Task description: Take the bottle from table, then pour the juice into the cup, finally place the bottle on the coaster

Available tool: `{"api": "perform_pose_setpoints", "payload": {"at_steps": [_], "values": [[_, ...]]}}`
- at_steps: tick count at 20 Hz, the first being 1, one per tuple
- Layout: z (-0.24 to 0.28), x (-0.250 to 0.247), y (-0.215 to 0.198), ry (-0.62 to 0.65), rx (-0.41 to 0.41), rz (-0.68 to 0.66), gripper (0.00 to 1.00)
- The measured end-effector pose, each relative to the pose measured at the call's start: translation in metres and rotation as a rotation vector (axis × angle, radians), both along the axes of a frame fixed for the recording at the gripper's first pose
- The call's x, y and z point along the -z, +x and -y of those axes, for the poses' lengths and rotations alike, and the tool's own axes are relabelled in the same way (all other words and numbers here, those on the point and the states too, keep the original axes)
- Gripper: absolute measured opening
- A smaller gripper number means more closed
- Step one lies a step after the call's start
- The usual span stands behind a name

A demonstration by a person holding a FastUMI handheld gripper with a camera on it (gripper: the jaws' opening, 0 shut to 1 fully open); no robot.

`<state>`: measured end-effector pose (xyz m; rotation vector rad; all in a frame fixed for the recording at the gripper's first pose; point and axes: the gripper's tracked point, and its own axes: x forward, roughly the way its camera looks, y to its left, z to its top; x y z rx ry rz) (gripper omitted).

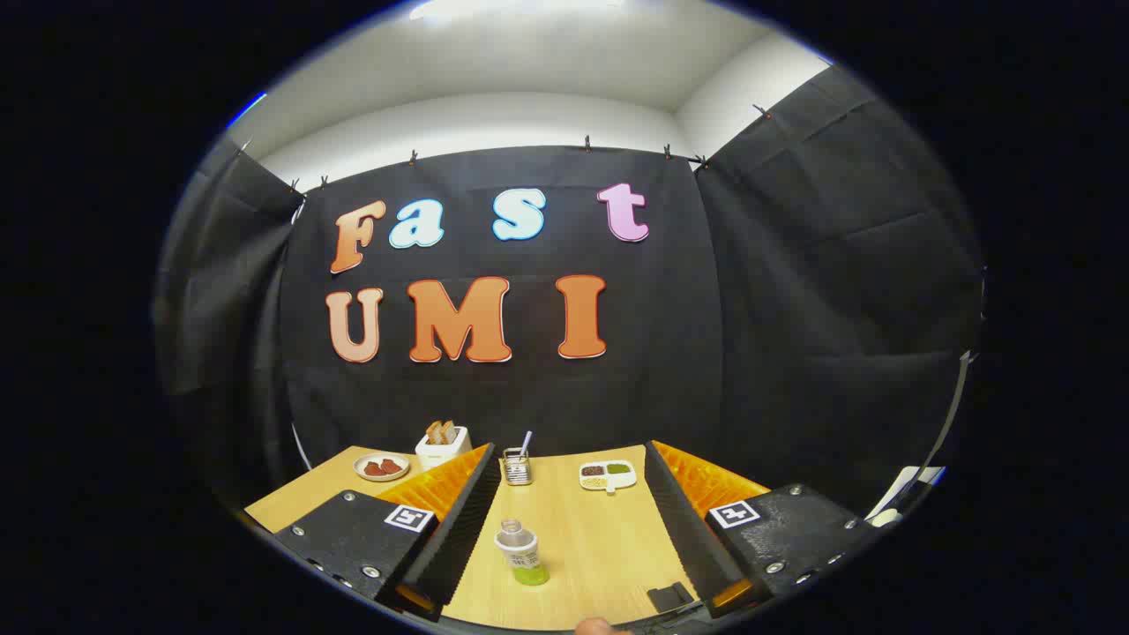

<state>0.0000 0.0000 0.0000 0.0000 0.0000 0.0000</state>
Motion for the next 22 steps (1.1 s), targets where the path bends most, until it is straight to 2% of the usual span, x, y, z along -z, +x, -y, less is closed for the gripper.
{"api": "perform_pose_setpoints", "payload": {"at_steps": [5, 9, 14, 22], "values": [[-0.016, -0.01, 0.001, 0.021, -0.043, -0.003, 0.97], [-0.011, -0.014, 0.002, -0.016, -0.026, 0.0, 0.98], [-0.019, -0.012, -0.004, 0.015, -0.057, -0.014, 0.97], [-0.022, -0.016, -0.006, -0.008, -0.055, 0.008, 0.98]]}}
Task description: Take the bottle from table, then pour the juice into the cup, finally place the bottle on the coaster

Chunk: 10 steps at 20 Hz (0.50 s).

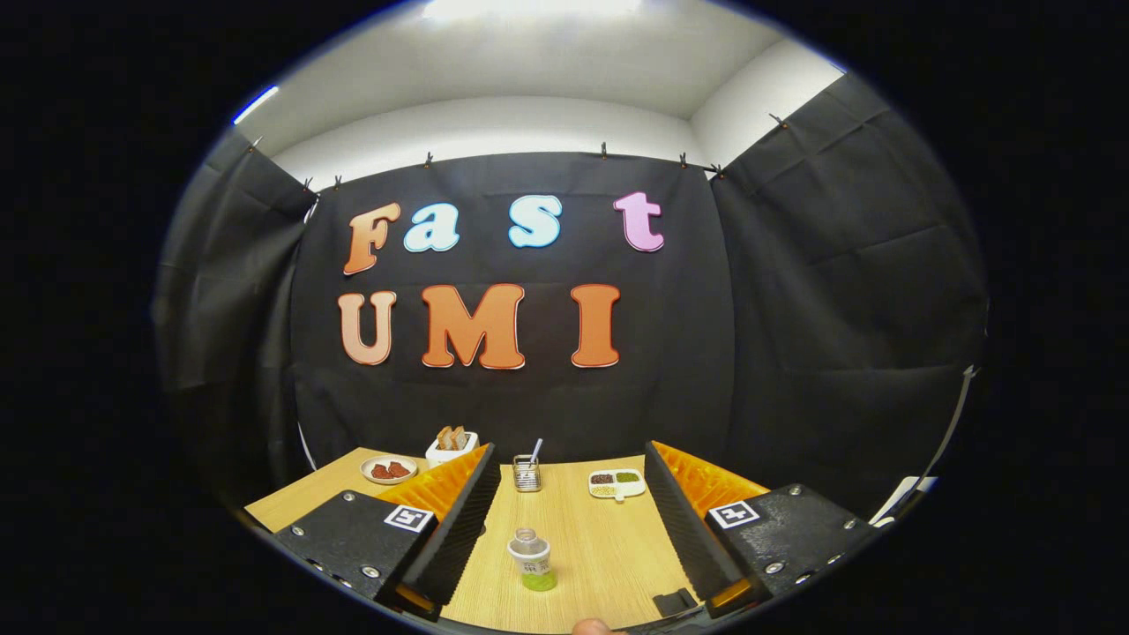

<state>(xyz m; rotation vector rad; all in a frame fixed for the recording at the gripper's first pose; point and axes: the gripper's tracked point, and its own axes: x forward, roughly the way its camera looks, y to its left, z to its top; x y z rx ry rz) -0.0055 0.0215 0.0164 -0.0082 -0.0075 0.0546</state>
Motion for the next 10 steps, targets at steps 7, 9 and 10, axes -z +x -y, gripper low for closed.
{"api": "perform_pose_setpoints", "payload": {"at_steps": [7, 9, 10], "values": [[-0.002, 0.026, 0.003, -0.049, 0.022, 0.011, 0.98], [-0.005, 0.049, 0.008, -0.083, 0.023, -0.007, 0.98], [-0.006, 0.06, 0.011, -0.095, 0.024, -0.015, 0.98]]}}
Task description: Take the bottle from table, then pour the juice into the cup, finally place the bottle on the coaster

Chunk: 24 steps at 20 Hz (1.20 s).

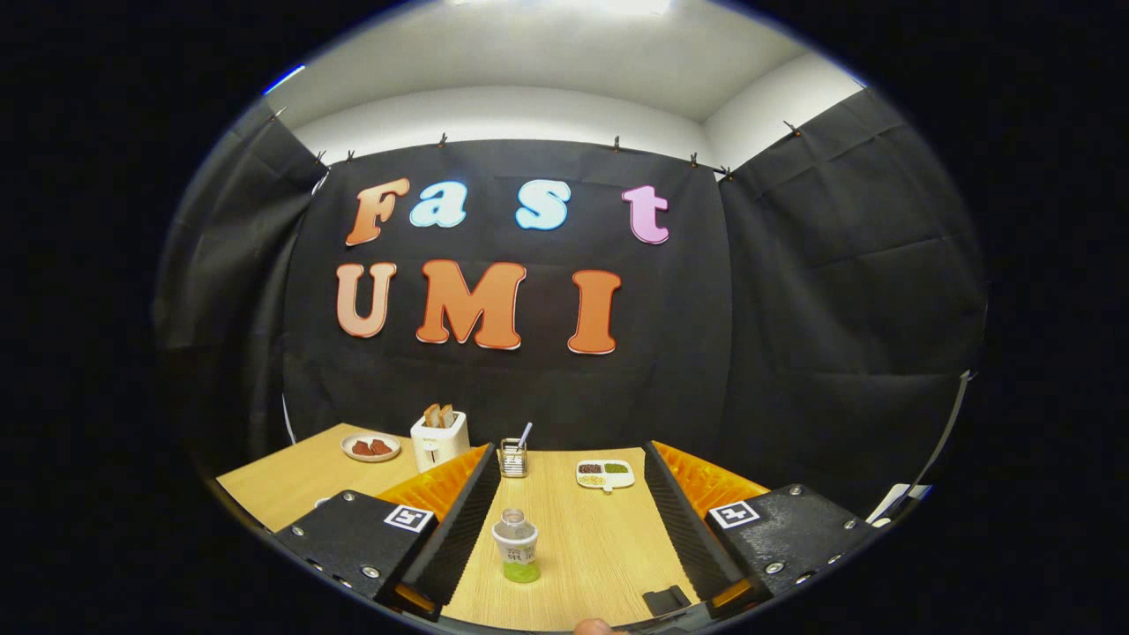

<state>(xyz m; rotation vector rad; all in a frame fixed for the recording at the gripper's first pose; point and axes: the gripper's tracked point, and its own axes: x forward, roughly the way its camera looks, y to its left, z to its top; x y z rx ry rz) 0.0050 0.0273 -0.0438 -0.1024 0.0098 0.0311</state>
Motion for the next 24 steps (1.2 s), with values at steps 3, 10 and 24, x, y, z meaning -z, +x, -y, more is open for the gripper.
{"api": "perform_pose_setpoints", "payload": {"at_steps": [3, 10, 24], "values": [[-0.013, 0.041, 0.013, 0.018, -0.02, -0.049, 0.98], [-0.045, 0.143, 0.045, 0.093, -0.089, -0.156, 0.98], [-0.061, 0.272, 0.111, 0.071, -0.018, -0.27, 0.98]]}}
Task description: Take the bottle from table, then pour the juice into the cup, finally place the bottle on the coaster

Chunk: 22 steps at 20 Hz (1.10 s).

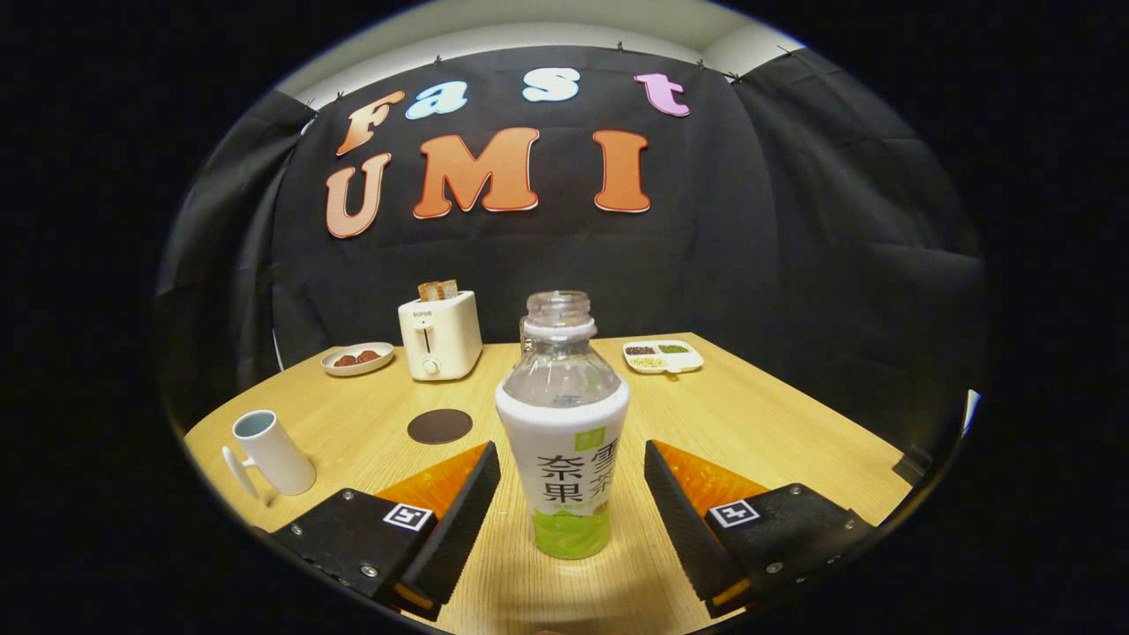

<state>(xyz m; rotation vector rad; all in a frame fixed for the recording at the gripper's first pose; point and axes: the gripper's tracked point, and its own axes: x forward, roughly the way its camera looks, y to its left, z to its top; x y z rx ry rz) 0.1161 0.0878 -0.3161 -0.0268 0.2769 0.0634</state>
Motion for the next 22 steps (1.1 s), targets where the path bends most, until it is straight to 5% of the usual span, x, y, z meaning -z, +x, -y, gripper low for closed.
{"api": "perform_pose_setpoints", "payload": {"at_steps": [3, 7, 15, 22], "values": [[-0.003, 0.014, 0.003, 0.021, -0.006, -0.042, 0.93], [-0.004, 0.024, 0.005, 0.036, 0.004, -0.072, 0.66], [-0.035, 0.009, -0.003, -0.034, -0.029, -0.096, 0.57], [-0.09, -0.038, -0.015, -0.276, -0.148, 0.002, 0.57]]}}
